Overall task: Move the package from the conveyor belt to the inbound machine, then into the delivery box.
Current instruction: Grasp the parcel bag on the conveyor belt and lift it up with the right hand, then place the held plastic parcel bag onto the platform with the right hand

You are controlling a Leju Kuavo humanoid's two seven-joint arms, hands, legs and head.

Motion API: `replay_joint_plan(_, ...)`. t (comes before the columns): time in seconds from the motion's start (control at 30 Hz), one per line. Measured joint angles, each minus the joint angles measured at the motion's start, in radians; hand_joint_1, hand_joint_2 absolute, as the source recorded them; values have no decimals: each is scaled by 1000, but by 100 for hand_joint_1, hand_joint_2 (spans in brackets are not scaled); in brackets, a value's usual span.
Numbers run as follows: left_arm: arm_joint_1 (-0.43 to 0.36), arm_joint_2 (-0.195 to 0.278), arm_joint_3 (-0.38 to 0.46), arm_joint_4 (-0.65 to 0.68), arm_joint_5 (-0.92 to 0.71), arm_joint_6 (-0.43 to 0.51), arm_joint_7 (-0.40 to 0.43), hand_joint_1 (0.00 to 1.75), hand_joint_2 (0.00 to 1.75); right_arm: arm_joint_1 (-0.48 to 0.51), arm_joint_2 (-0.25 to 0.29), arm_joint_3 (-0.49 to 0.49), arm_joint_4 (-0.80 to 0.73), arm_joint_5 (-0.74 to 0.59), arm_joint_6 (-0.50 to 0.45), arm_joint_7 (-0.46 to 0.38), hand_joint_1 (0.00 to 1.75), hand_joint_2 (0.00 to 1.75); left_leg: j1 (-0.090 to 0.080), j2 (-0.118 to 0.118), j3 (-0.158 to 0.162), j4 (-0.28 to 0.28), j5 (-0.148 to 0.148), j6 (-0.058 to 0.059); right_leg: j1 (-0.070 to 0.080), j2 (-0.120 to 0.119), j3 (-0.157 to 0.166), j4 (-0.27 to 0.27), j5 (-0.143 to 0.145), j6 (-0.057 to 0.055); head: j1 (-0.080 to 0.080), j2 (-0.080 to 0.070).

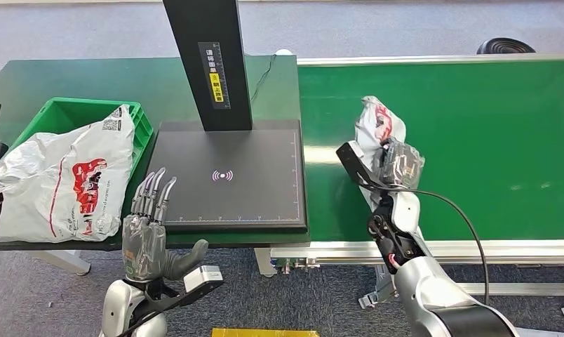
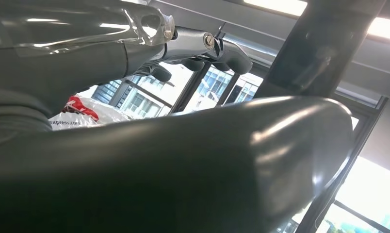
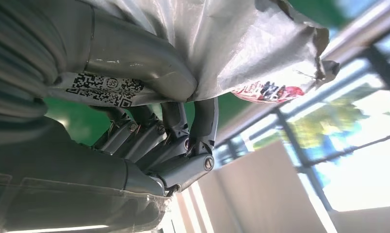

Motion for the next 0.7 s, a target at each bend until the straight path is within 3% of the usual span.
replay_joint_plan(0.13,3,-5,-2,-10,-3,0,3,0,0,14,38,46,-109,-86,-1,-53,175,175,1,-2,0,0,0,0,1,-1,0,0,0,0,0,0)
replay_joint_plan(0.5,-11,-17,-14,-16,-1,-11,22,0,0,71,53,301,-462,-216,44,-38,175,175,0,0,0,0,0,0,0,0,0,0,0,0,0,0)
replay_joint_plan(0.7,-31,-16,-7,-19,6,-19,27,0,0,94,48,450,-574,-216,110,-136,175,175,0,0,0,0,0,0,0,0,0,0,0,0,0,0)
